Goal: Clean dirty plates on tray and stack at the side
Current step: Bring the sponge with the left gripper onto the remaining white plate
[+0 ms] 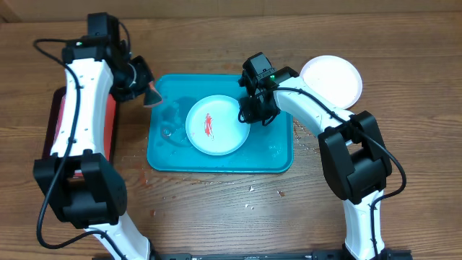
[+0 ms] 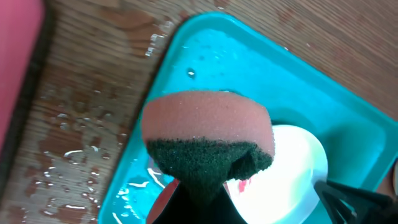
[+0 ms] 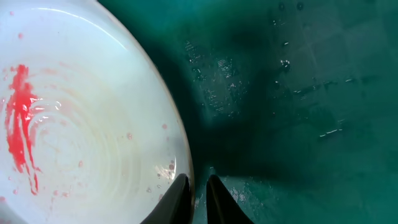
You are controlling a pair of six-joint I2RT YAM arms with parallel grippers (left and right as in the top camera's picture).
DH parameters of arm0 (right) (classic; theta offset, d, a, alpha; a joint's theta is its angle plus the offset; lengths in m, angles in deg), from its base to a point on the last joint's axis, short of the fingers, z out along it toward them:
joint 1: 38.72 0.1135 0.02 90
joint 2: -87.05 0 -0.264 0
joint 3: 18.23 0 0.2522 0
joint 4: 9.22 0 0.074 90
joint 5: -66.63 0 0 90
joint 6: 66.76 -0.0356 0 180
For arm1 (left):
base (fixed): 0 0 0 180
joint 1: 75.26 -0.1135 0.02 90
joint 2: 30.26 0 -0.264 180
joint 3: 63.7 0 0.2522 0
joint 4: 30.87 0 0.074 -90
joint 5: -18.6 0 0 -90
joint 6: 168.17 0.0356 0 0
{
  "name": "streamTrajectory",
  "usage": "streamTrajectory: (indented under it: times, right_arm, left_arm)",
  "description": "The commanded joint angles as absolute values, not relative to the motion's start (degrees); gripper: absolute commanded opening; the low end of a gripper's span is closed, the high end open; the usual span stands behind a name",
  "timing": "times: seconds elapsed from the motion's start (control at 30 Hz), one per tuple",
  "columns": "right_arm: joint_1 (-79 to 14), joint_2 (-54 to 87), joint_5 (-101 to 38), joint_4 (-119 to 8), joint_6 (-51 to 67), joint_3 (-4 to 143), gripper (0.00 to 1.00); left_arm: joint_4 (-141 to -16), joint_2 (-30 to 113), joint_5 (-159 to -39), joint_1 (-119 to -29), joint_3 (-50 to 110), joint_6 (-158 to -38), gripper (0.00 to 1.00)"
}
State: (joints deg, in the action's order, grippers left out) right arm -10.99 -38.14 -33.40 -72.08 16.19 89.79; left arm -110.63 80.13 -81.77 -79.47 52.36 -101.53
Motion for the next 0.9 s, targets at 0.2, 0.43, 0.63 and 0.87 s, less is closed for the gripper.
streamTrajectory:
  times: [0.2, 0.43, 0.63, 0.87]
  right_arm:
    - [-10.8, -36.98, -32.39, -71.71, 10.95, 89.29, 0.24]
    - [-10.16, -38.29, -32.41, -71.71, 10.95, 87.74, 0.32]
    - [-10.16, -38.49, -32.87, -72.28, 10.77, 87.74, 0.17]
    - [-10.16, -38.49, -41.07, -71.01, 10.62, 87.74, 0.14]
  left_arm:
    - [-110.36, 80.11, -82.41, -73.55, 52.05, -100.0, 0.04]
    - [-110.06, 80.11, -82.39, -71.08, 52.05, -99.97, 0.04]
    - [-109.75, 80.68, -82.47, -69.53, 52.03, -100.0, 0.04]
    - [-109.23, 84.11, -85.01, -66.86, 51.16, -100.0, 0.04]
